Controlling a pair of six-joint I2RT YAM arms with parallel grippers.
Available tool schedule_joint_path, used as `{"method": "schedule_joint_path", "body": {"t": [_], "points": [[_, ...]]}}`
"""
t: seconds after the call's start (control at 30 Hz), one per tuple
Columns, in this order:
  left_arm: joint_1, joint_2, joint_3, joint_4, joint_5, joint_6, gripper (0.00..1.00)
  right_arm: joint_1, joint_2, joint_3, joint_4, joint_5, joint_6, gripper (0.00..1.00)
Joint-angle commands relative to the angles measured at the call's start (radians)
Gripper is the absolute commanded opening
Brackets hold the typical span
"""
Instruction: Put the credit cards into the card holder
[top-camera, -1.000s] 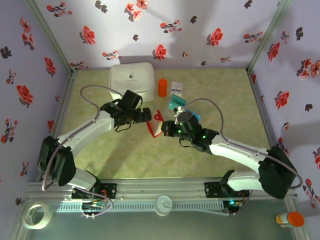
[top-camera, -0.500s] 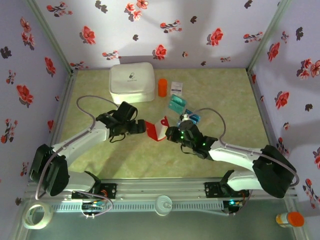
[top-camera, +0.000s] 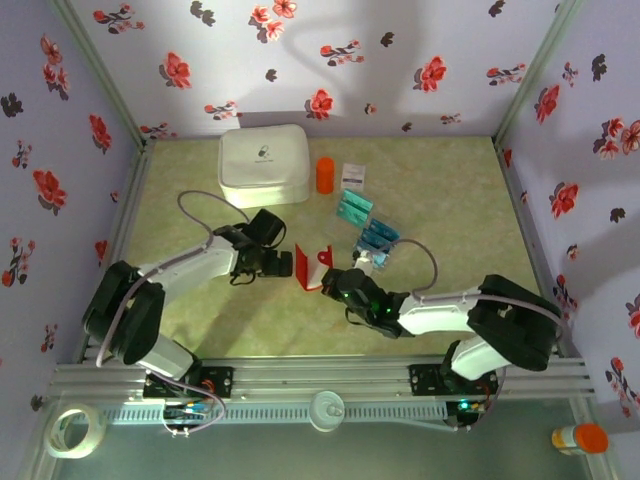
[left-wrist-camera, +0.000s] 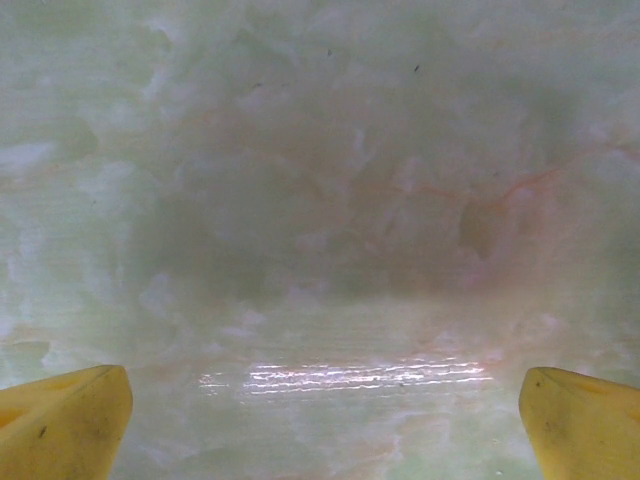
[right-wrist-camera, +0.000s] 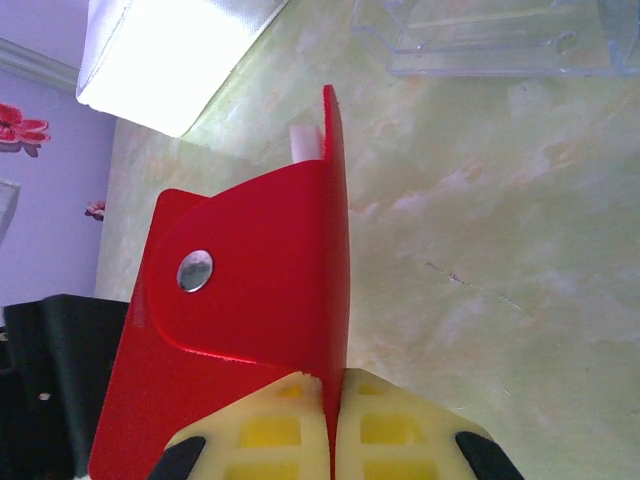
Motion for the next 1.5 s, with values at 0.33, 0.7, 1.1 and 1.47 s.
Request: {"method": "schedule_joint_path", "body": {"t": [0.33,0.7,1.1,1.47], "points": [[-0.062,0.042,0.028,-0.08,-0.172,0.027,1.0,0.126,0.127,0.034,0.069,0.235,0.088,0.0],[-0.06,-0.222,0.119,-0.02,-0.026,-0.131,1.0,0.144,0.128,0.053,0.041,0.216,0.03,0.0],[-0.077,-0.195,-0.06,0.588,0.281,-0.509,1.0,0.153,0.136,0.061,0.041,0.209,0.007,0.0],[-0.107,-0.074,-0.177,0.87,0.293,-0.662,1.0,0.154,0.144,0.06,0.041,0.207,0.011,0.0]]}}
